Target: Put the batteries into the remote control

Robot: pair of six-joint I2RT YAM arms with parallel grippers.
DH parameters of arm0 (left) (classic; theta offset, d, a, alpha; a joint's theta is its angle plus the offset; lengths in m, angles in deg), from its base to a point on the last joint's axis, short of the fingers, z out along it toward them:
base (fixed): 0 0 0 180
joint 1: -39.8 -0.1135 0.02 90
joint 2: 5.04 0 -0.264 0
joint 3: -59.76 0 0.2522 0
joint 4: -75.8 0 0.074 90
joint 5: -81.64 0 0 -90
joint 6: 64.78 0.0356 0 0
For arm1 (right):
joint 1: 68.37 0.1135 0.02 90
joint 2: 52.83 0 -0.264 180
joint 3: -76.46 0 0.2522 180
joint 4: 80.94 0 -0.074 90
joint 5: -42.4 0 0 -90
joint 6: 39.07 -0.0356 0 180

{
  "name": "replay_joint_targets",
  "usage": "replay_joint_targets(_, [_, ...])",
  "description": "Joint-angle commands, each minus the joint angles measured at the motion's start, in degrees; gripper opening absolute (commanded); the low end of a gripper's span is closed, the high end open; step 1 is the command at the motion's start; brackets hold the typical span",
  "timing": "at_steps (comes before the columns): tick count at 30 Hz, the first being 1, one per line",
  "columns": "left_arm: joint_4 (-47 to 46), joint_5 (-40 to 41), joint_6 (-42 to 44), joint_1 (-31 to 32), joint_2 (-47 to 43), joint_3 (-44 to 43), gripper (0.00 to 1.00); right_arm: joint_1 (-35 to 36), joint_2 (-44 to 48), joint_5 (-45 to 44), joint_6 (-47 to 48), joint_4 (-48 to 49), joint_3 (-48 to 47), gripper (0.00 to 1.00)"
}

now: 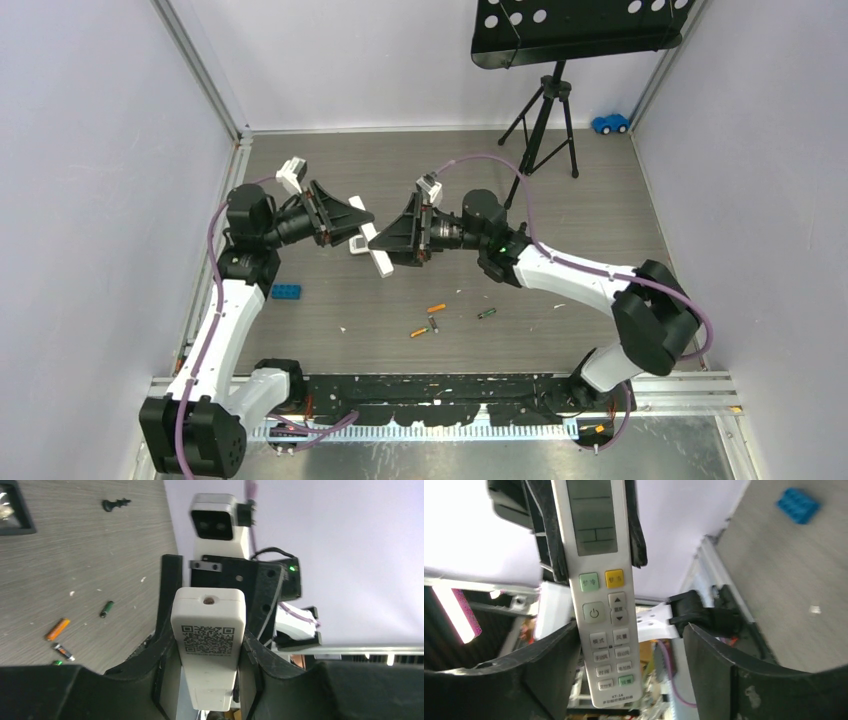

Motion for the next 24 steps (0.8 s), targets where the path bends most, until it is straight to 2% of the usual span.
replay_joint_targets(1, [8.5, 5.4, 5.6, 0.2, 0.5, -2.2, 0.00, 1.5, 7.9, -13.7, 21.5, -24.3, -4.5, 0.82])
replay_joint_targets(3, [16.3, 11.1, 8.8, 0.2, 1.1, -3.9, 0.00, 4.2, 10.8, -22.9, 29.3, -32.1, -6.0, 0.85])
replay_joint_targets(5, [20.5, 15.9, 9.9, 0.2, 2.1, -4.7, 0.00, 8.2, 13.0, -32.3, 35.0, -35.5, -6.6, 0.86])
replay_joint_targets(8, [21.8, 18.9, 8.5, 0.2, 3.4, -4.2, 0.00, 13.5, 14.4, -43.2, 39.6, -34.5, -5.7, 0.85])
replay_joint_targets(15, [20.6, 18.9, 3.9, 0.2, 3.8, -1.9, 0.00, 24.0, 10.5, -68.4, 47.7, -30.1, -5.1, 0.83])
replay_joint_targets(19, [19.7, 17.6, 1.0, 0.2, 2.6, -0.3, 0.00, 25.5, 7.8, -72.3, 47.6, -21.0, -2.0, 0.79])
replay_joint_targets(24, [17.4, 15.4, -4.3, 0.2, 0.9, 2.8, 0.00, 26.0, 6.9, -71.3, 48.4, -2.5, 4.4, 0.73])
